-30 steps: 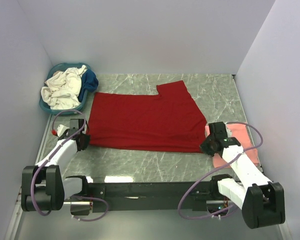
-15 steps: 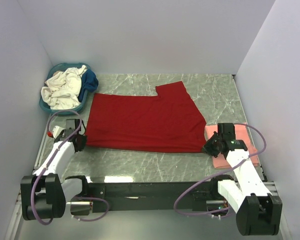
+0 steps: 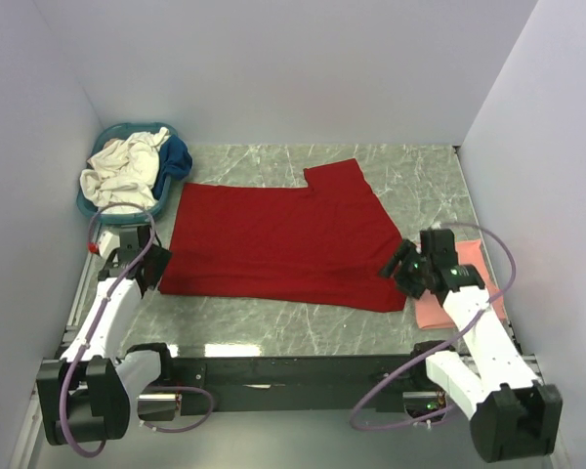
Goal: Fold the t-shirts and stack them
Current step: Fold the tshirt
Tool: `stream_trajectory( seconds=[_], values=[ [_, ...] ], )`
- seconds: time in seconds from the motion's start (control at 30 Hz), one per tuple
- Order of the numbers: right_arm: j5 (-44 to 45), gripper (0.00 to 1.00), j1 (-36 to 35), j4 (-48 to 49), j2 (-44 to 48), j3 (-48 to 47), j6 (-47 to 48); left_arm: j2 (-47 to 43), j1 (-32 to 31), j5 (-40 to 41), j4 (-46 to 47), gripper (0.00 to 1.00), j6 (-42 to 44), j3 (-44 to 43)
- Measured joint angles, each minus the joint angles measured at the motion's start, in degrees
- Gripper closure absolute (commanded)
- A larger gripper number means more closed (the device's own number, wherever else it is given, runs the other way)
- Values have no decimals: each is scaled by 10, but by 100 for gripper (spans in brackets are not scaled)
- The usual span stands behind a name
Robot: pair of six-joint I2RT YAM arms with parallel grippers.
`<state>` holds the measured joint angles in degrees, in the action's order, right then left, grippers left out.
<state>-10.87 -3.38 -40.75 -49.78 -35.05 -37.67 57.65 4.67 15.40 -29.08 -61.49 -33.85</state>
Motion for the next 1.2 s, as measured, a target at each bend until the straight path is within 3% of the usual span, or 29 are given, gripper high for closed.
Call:
stream_trajectory(
  seconds=[0.17, 0.37, 0.6, 0.97, 1.07, 1.2],
  values=[
    [64, 31, -79, 57, -87, -105, 4, 46, -26, -51, 38, 42, 41, -40],
    [136, 31, -83, 107, -198, -129, 17, 116, -144, -96, 82, 46, 84, -86],
    [127, 31, -75, 145, -273, -122, 23, 171, -268, -148, 129, 49, 116, -114],
    [111, 35, -57, 184, -309, -110, 31, 308, -423, -186, 170, 51, 138, -199],
    [108, 39, -57, 188, -319, -101, 33, 341, -450, -191, 176, 52, 138, -221],
    [95, 53, -57, 192, -324, -90, 37, 376, -475, -191, 177, 53, 138, -249]
  ],
)
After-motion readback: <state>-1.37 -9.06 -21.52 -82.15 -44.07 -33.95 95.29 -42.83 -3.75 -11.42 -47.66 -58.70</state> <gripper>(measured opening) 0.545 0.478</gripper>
